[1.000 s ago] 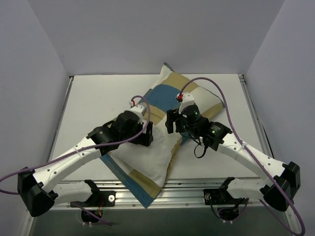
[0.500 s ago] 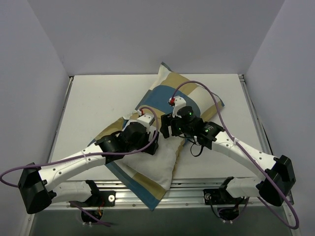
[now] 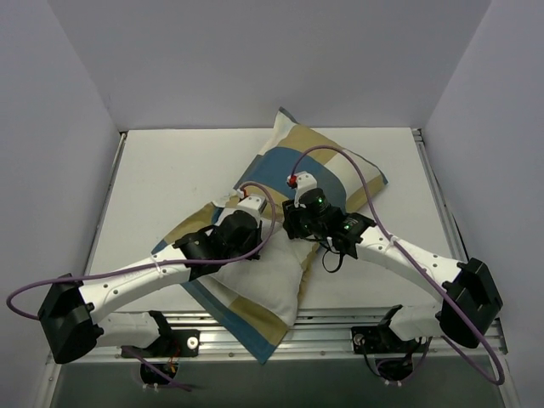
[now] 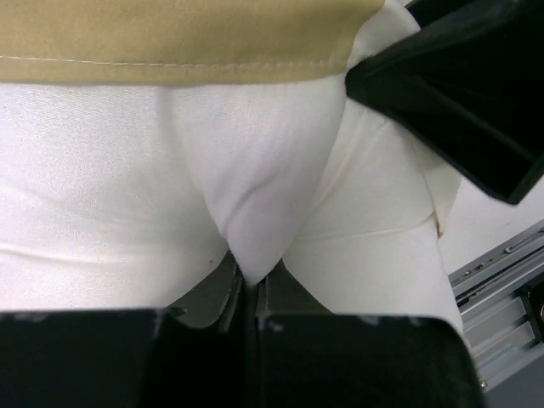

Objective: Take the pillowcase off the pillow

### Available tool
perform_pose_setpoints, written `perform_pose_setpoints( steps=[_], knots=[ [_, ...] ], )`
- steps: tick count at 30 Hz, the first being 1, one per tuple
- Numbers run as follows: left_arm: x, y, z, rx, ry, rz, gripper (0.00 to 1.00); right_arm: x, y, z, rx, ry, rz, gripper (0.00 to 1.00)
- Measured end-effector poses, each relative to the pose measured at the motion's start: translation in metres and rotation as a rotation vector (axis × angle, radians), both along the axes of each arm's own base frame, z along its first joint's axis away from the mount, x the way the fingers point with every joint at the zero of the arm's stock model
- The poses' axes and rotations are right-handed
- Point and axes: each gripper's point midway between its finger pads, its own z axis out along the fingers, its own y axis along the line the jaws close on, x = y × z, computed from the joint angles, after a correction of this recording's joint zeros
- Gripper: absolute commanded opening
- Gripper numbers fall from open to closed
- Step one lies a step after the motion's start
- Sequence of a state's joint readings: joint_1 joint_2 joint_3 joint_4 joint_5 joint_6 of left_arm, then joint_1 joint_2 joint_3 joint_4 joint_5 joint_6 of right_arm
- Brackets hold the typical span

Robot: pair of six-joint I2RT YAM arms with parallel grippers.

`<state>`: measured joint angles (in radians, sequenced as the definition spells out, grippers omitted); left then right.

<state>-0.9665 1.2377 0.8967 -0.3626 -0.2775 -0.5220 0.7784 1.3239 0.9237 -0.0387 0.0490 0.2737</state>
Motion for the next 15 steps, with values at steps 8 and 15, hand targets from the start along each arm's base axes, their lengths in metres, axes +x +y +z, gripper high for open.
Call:
perform_pose_setpoints(
  steps=[8, 15],
  knots=[
    [0.002, 0.015, 0.033, -0.035, -0.008, 0.021, 0.02, 0.039, -0.040, 0.000, 0.007, -0.020, -0.195, 0.00],
    [0.002, 0.038, 0.069, -0.134, -0.013, 0.034, 0.02, 0.081, -0.089, -0.007, 0.108, 0.063, -0.409, 0.00]
  ],
)
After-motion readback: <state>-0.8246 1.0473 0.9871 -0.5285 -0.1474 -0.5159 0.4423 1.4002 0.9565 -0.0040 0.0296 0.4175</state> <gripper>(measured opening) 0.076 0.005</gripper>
